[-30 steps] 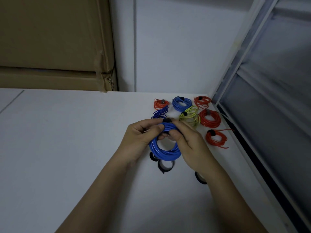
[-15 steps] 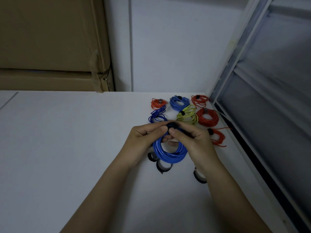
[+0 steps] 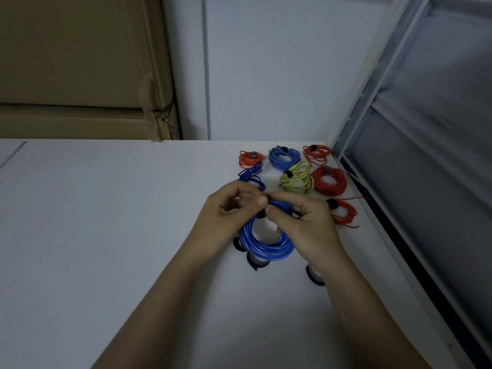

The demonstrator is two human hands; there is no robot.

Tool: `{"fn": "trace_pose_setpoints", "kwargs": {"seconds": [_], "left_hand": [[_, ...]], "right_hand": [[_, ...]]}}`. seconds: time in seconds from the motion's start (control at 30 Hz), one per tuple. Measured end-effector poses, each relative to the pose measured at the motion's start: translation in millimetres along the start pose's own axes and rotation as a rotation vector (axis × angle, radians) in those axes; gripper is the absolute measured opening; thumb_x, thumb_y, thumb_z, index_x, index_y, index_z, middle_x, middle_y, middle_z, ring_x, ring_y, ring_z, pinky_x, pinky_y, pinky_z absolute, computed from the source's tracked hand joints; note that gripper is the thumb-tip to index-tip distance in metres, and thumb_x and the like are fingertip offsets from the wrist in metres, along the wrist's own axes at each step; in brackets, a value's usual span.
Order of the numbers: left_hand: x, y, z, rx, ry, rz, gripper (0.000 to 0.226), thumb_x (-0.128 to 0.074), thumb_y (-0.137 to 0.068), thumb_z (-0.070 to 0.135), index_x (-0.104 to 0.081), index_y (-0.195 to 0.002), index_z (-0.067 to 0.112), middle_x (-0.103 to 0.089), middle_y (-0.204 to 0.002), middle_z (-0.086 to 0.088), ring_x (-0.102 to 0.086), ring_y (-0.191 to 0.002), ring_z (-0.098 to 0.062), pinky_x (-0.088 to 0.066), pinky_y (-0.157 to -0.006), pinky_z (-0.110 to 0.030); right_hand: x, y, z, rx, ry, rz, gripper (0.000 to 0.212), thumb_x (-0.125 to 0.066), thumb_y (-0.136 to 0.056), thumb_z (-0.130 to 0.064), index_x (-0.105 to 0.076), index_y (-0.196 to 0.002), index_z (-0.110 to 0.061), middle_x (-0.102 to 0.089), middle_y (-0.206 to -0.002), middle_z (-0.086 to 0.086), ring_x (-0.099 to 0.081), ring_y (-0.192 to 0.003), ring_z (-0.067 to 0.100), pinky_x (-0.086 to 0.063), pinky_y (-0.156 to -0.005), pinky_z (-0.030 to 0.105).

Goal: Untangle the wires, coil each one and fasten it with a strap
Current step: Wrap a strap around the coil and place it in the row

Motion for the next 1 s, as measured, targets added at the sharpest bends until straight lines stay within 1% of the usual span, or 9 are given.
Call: {"fn": "trace_pose_setpoints", "kwargs": {"seconds": [0.07,0.23,0.4,0.5,0.6,0.7,0.77,0.87,1.0], "left_hand": [[1.1,-0.7,-0.7,-0.008,0.006,-0.011,0.02,-0.065,-0.082,0.02,-0.068,-0.096,0.007,-0.071,-0.087,-0.001,-0.069,-0.084,-0.015,-0.052,-0.077,-0.021],[0.8,0.7,-2.1,0.025,0.069,-0.011,0.02,-0.066,-0.08,0.019,-0.072,-0.097,0.008,-0.073,-0.089,-0.01,-0.07,-0.086,-0.019,-0.053,-0.08,-0.023],[-0.6,1.1,-3.7,0.062,0.105,0.018,0.026,-0.066,-0.079,0.019,-0.073,-0.099,0.002,-0.072,-0.091,-0.016,-0.069,-0.086,-0.02,-0.053,-0.08,-0.024],[0.0,1.2,-3.5,0.08,0.127,0.003,0.023,-0.067,-0.079,0.018,-0.072,-0.096,0.002,-0.074,-0.088,-0.012,-0.07,-0.083,-0.019,-0.054,-0.077,-0.023],[1.8,0.8,-3.7,0.071,0.102,-0.018,0.026,-0.069,-0.078,0.014,-0.071,-0.1,0.002,-0.074,-0.091,-0.013,-0.07,-0.087,-0.02,-0.054,-0.081,-0.026],[2.4,1.5,-2.0,0.073,0.106,-0.033,0.022,-0.07,-0.076,0.013,-0.073,-0.098,0.007,-0.075,-0.09,-0.009,-0.07,-0.085,-0.017,-0.055,-0.079,-0.024],[2.9,1.9,-0.7,0.084,0.103,-0.04,0.02,-0.071,-0.076,0.014,-0.074,-0.095,0.012,-0.075,-0.088,-0.008,-0.07,-0.082,-0.015,-0.056,-0.078,-0.026],[2.8,1.7,-0.5,0.081,0.079,-0.033,0.014,-0.068,-0.082,0.008,-0.074,-0.094,0.013,-0.073,-0.091,-0.014,-0.067,-0.083,-0.021,-0.056,-0.079,-0.032],[1.8,2.2,-2.7,0.09,0.082,0.022,0.011,-0.065,-0.086,0.012,-0.076,-0.088,0.014,-0.07,-0.091,-0.02,-0.066,-0.082,-0.024,-0.054,-0.078,-0.028]], "right_hand": [[1.7,-0.2,1.1,-0.025,-0.021,0.038,0.027,-0.072,-0.082,-0.008,-0.071,-0.093,-0.033,-0.074,-0.087,-0.008,-0.069,-0.081,0.008,-0.05,-0.064,0.015],[3.2,0.0,4.6,-0.064,-0.078,0.091,0.013,-0.07,-0.082,-0.004,-0.069,-0.084,-0.017,-0.072,-0.076,0.004,-0.067,-0.067,0.015,-0.049,-0.053,0.02],[2.9,-0.3,1.2,-0.012,-0.067,0.14,0.019,-0.067,-0.084,0.0,-0.071,-0.078,-0.018,-0.069,-0.07,0.008,-0.063,-0.059,0.015,-0.049,-0.051,0.02],[0.9,0.8,-0.1,-0.004,-0.061,0.136,0.023,-0.066,-0.084,0.001,-0.071,-0.078,-0.02,-0.069,-0.072,0.006,-0.064,-0.062,0.015,-0.049,-0.053,0.02],[1.0,0.8,-0.5,-0.028,-0.108,0.126,0.028,-0.065,-0.085,0.001,-0.072,-0.075,-0.024,-0.07,-0.074,0.008,-0.065,-0.067,0.021,-0.05,-0.055,0.021],[0.6,0.8,-0.6,-0.052,-0.134,0.113,0.03,-0.065,-0.085,0.0,-0.073,-0.075,-0.026,-0.071,-0.076,0.009,-0.066,-0.068,0.024,-0.054,-0.059,0.024],[-0.5,0.9,-1.3,-0.06,-0.148,0.104,0.029,-0.065,-0.085,0.001,-0.073,-0.076,-0.025,-0.071,-0.077,0.01,-0.066,-0.068,0.024,-0.056,-0.062,0.026],[-1.3,0.8,-2.1,-0.077,-0.177,0.108,0.027,-0.064,-0.085,0.002,-0.073,-0.076,-0.023,-0.073,-0.079,0.006,-0.068,-0.07,0.021,-0.055,-0.062,0.024],[-0.7,0.8,-1.9,-0.119,-0.224,0.131,0.026,-0.065,-0.084,0.003,-0.074,-0.075,-0.019,-0.074,-0.081,0.007,-0.071,-0.076,0.021,-0.056,-0.063,0.024]]}}
Point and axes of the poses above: each hand's wrist, its own y-axis away from the middle knuckle, its own x-axis out of the back of the hand, z = x × y, the point moved 3 cm from there along -y, towards the middle knuckle
